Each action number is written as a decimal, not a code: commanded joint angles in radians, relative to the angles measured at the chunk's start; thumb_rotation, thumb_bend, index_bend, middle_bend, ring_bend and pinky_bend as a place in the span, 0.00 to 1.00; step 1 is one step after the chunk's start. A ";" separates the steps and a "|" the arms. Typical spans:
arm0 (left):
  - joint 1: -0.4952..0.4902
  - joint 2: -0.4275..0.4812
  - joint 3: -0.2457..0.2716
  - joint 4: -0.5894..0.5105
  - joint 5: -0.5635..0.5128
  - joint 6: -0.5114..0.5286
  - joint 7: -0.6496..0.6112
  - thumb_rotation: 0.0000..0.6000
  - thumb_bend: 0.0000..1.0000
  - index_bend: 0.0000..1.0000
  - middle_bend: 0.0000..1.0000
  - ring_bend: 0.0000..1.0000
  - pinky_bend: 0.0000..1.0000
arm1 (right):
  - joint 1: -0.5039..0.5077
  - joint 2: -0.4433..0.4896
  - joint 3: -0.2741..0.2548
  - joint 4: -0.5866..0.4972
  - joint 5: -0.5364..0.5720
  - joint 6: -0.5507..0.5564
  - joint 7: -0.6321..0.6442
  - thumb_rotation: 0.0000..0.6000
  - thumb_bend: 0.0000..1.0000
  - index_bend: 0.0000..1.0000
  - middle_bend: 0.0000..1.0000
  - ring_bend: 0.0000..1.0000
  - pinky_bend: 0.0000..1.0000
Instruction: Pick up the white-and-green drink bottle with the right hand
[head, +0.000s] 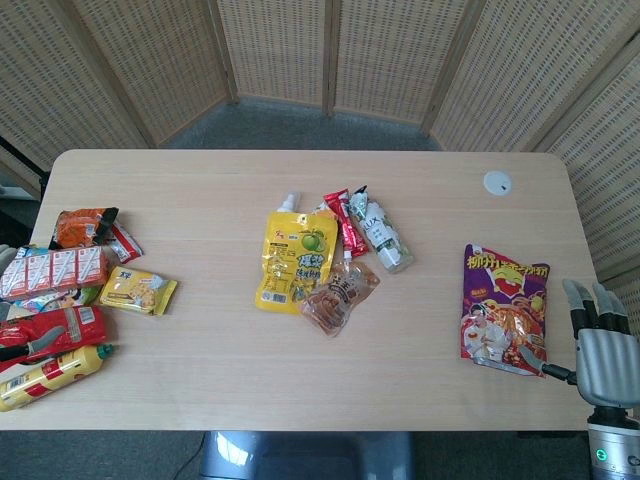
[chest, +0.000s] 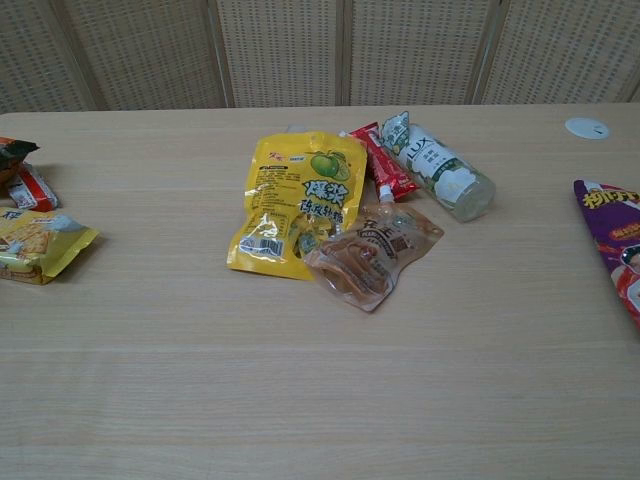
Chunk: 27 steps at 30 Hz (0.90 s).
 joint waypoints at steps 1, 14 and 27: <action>0.000 -0.001 0.000 0.000 0.001 0.000 0.000 0.58 0.00 0.00 0.00 0.00 0.00 | -0.003 -0.003 0.003 0.001 0.000 -0.004 -0.005 1.00 0.00 0.00 0.00 0.00 0.00; 0.000 -0.003 -0.001 0.003 -0.009 -0.004 -0.005 0.58 0.00 0.00 0.00 0.00 0.00 | -0.003 -0.036 0.023 -0.010 0.017 -0.043 -0.030 1.00 0.00 0.00 0.00 0.00 0.00; -0.019 -0.019 -0.008 0.028 -0.045 -0.048 -0.011 0.58 0.00 0.00 0.00 0.00 0.00 | 0.180 -0.210 0.171 -0.132 0.261 -0.224 -0.280 1.00 0.00 0.00 0.00 0.00 0.00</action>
